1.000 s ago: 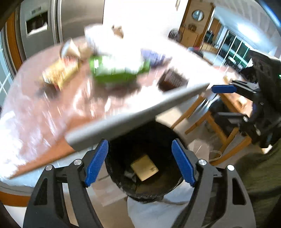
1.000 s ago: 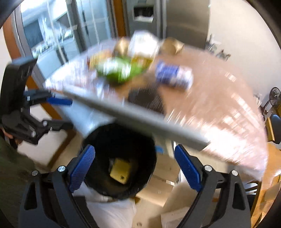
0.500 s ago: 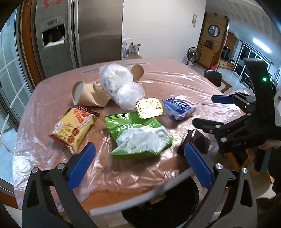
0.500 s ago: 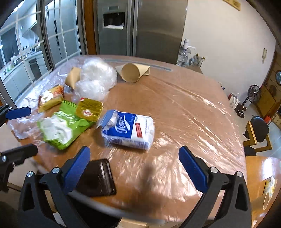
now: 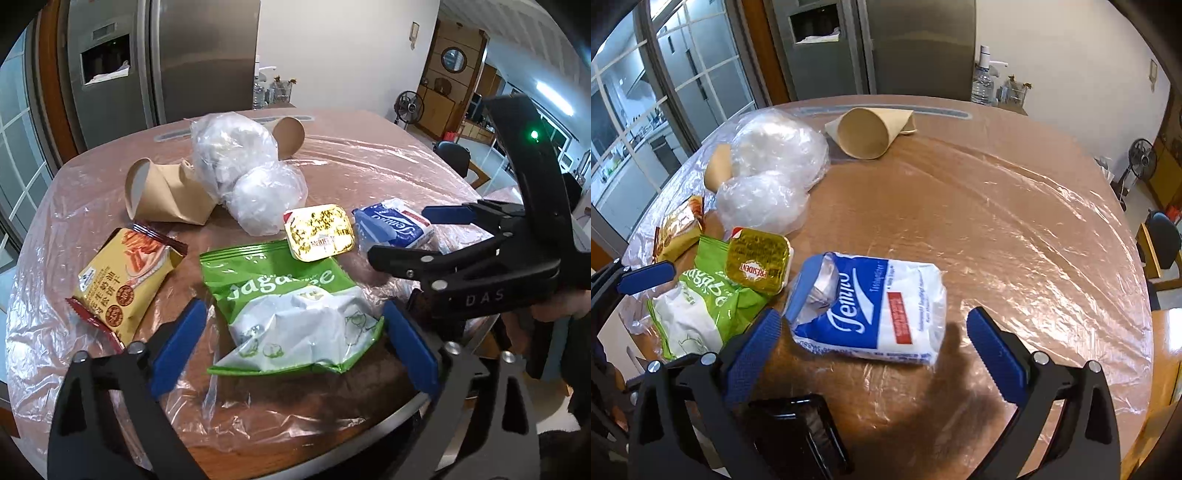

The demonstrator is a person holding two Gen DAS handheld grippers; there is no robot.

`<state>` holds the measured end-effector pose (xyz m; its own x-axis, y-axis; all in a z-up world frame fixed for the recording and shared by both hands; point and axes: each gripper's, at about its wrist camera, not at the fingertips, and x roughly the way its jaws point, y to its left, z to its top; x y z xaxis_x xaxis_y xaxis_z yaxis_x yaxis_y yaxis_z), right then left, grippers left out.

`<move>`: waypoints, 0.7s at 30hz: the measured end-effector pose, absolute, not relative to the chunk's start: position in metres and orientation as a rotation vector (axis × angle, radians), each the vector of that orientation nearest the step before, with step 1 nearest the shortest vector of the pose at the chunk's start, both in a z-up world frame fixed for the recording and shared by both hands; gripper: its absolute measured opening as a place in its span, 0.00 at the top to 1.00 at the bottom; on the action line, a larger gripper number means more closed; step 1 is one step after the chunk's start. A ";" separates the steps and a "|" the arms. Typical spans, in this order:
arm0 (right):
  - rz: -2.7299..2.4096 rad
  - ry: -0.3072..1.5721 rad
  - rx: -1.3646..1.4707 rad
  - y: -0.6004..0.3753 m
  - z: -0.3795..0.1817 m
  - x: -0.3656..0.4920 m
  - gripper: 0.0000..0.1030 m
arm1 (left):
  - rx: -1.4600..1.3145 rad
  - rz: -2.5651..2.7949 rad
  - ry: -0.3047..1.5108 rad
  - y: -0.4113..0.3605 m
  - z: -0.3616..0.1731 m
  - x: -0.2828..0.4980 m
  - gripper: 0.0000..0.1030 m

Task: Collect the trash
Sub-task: 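Grasp the green snack bag with the left gripper while right grasps the Tempo tissue pack, then lift the green bag and tissue pack with both grippers toward the black bin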

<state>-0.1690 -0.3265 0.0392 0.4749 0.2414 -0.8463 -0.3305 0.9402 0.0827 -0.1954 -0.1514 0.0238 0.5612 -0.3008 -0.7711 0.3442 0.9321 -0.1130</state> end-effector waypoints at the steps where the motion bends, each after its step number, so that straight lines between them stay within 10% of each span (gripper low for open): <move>1: 0.348 1.019 -0.112 -0.324 0.038 -0.168 0.04 | 0.049 -0.388 0.908 -0.152 0.022 -0.195 0.13; 15: 0.368 1.033 -0.029 -0.331 0.035 -0.157 0.16 | 0.001 -0.420 0.924 -0.144 0.022 -0.192 0.21; 21: 0.362 0.998 -0.060 -0.326 0.038 -0.161 0.37 | -0.006 -0.415 0.923 -0.140 0.023 -0.190 0.22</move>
<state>-0.1605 -0.3265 0.0382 0.4874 0.2697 -0.8305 -0.3246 0.9389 0.1144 -0.1899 -0.1401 0.0228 0.5297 -0.3505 -0.7724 0.3450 0.9209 -0.1813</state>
